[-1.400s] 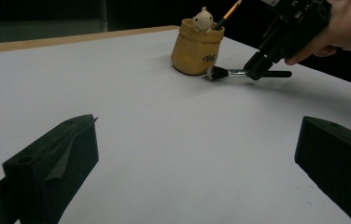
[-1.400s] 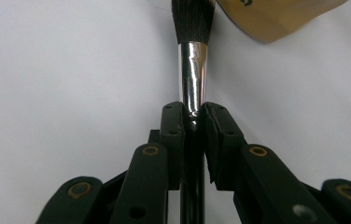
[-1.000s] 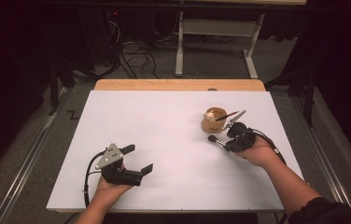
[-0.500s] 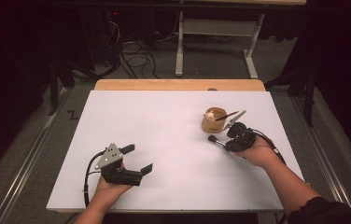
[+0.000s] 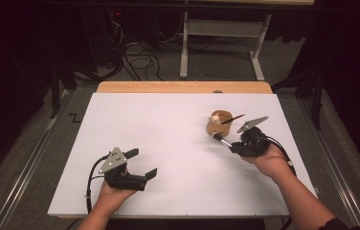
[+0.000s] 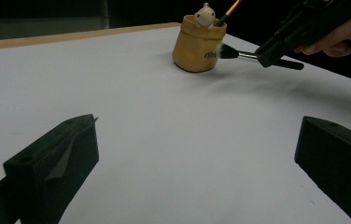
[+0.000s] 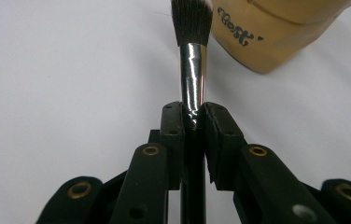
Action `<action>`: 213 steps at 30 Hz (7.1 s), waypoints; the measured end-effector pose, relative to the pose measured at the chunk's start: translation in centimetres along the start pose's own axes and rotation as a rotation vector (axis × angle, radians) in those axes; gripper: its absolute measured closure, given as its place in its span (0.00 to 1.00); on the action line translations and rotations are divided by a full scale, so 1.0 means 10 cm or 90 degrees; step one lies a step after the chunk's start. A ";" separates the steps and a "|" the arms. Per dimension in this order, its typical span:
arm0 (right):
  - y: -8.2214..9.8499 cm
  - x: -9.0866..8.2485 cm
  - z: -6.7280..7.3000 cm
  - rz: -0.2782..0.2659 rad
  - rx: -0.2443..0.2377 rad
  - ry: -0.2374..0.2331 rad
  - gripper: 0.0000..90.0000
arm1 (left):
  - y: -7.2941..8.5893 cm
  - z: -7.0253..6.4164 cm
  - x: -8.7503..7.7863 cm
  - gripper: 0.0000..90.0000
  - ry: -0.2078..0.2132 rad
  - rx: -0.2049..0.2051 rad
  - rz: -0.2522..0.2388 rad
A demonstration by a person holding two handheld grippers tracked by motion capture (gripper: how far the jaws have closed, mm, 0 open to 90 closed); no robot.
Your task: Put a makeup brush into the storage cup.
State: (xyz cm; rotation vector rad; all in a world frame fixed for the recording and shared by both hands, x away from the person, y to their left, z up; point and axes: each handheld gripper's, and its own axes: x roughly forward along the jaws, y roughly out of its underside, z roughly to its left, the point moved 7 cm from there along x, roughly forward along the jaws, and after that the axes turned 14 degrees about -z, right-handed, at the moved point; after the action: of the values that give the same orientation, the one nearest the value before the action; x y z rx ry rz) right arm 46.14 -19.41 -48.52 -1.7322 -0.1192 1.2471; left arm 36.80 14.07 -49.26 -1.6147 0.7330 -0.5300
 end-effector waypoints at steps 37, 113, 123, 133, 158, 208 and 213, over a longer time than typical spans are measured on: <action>0.01 -0.48 0.35 -0.462 0.065 -0.031 0.89 | -0.05 -0.03 0.00 0.01 -0.001 -0.005 -0.018; -0.24 -0.30 1.09 -0.503 -0.025 -0.146 0.88 | -0.62 -0.95 1.04 0.65 0.187 -0.080 -0.048; -0.24 -0.28 1.08 -0.502 -0.042 -0.125 0.88 | -0.64 -0.97 1.04 0.85 0.198 -0.094 -0.050; -0.23 -0.28 1.09 -0.499 -0.045 -0.124 0.88 | -0.64 -0.98 1.04 0.86 0.195 -0.079 -0.053; -0.18 -0.18 1.07 -0.434 -0.002 -0.145 0.61 | -0.64 -0.99 1.02 0.86 0.182 -0.037 -0.050; -0.13 -0.21 0.91 -0.429 -0.010 -0.102 0.89 | -0.37 -0.49 0.74 0.06 0.021 0.023 -0.006; -0.12 -0.22 0.87 -0.433 -0.004 -0.094 0.90 | -0.30 -0.34 0.63 0.00 -0.013 0.021 -0.003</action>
State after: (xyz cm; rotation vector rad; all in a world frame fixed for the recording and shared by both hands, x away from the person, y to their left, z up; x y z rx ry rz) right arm 38.86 -14.48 -46.20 -1.4179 -0.7343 0.8547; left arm 39.27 7.43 -46.06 -1.5891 0.7019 -0.5252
